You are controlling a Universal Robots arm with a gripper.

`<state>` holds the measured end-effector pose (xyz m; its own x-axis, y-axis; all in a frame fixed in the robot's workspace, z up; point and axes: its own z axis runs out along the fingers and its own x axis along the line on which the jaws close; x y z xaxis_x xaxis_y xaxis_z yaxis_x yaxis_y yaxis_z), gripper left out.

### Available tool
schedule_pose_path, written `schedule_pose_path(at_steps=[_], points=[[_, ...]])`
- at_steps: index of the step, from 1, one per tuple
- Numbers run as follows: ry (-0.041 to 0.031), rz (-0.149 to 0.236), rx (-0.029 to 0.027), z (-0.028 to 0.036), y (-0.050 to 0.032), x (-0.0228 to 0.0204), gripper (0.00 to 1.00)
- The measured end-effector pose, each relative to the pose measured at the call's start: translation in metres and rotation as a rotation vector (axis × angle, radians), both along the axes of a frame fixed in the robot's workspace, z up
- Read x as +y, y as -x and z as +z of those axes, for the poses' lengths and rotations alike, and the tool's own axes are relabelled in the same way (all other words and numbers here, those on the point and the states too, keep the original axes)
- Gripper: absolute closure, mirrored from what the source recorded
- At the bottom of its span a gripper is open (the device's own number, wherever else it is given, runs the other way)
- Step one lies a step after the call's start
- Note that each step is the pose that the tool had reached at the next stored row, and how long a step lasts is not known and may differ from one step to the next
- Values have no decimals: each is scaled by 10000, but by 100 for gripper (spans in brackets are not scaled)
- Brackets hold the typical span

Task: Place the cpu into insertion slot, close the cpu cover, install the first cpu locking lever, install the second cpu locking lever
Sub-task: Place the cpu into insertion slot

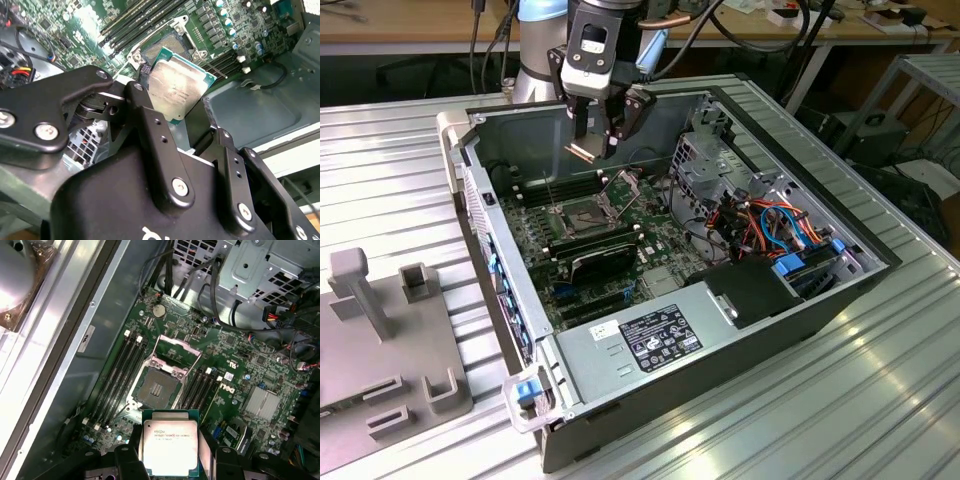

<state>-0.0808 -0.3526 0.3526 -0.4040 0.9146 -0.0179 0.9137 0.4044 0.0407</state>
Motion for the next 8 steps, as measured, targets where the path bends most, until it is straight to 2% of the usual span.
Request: schedule_pose_path(at_steps=[8], points=[[0, -104, 0, -1, 0, 0, 47]])
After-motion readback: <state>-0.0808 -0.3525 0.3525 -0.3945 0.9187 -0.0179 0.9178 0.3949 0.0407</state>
